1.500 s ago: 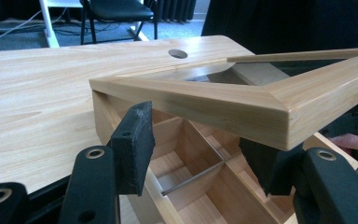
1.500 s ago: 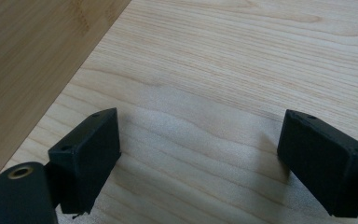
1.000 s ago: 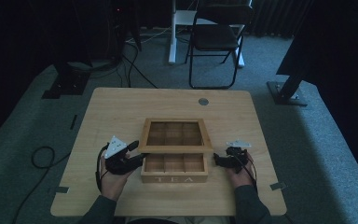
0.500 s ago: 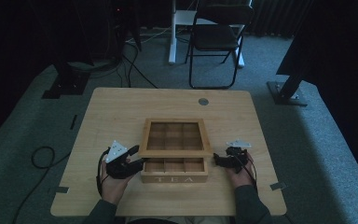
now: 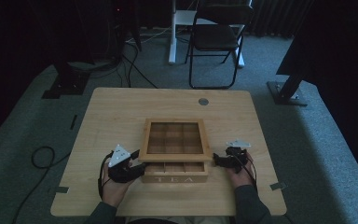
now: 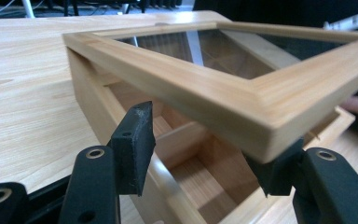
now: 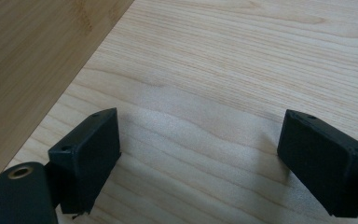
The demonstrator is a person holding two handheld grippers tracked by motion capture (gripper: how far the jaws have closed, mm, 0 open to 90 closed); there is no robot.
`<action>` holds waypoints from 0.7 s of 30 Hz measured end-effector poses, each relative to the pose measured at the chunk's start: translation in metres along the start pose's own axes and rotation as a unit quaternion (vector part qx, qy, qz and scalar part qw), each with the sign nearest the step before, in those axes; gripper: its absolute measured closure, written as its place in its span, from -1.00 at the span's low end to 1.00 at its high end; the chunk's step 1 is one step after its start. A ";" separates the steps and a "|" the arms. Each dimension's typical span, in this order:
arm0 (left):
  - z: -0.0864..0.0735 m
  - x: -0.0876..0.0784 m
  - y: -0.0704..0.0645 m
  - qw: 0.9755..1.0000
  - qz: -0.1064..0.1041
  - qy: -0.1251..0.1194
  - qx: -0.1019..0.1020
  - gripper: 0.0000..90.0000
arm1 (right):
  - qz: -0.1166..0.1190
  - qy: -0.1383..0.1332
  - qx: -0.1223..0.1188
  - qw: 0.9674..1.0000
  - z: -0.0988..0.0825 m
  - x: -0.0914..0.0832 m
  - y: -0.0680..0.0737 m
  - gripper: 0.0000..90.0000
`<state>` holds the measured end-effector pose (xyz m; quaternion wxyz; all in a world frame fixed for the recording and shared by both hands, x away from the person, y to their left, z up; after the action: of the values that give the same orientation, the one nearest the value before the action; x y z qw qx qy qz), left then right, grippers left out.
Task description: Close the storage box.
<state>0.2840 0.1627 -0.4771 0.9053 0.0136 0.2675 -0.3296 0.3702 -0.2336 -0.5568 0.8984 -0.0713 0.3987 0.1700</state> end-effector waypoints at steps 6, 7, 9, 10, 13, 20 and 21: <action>-0.003 0.003 -0.004 1.000 -0.002 0.010 0.008 -0.02 | 0.000 0.000 0.000 1.000 0.000 0.000 0.000 -0.72; -0.004 0.004 -0.004 1.000 -0.001 0.010 0.008 -0.02 | 0.000 0.000 0.000 1.000 0.000 0.000 0.000 -0.72; -0.005 0.004 -0.004 1.000 -0.001 0.012 0.007 -0.02 | 0.000 0.000 0.000 1.000 0.000 0.000 0.000 -0.72; -0.005 0.004 -0.004 1.000 -0.001 0.012 0.007 -0.02 | 0.000 0.000 0.000 1.000 0.000 0.000 0.000 -0.72; -0.006 0.004 -0.004 1.000 0.000 0.012 0.007 -0.02 | 0.000 0.000 -0.001 1.000 0.000 0.000 0.000 -0.72; -0.008 0.005 -0.005 1.000 0.004 0.015 0.007 -0.02 | 0.001 0.000 -0.002 1.000 0.000 0.000 0.000 -0.72; -0.008 0.005 -0.005 1.000 0.004 0.016 0.006 -0.02 | 0.001 0.000 -0.001 1.000 0.000 0.000 0.000 -0.72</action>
<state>0.2799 0.1572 -0.4860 0.9022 0.0249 0.2797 -0.3272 0.3706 -0.2332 -0.5568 0.8982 -0.0720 0.3982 0.1718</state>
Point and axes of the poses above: each handheld gripper's, and its own axes: x roughly forward along the jaws, z roughly out of its top, y roughly to its left, the point moved 1 cm from there along x, roughly forward along the jaws, and after that the axes turned 4 degrees about y, right-handed, at the moved point
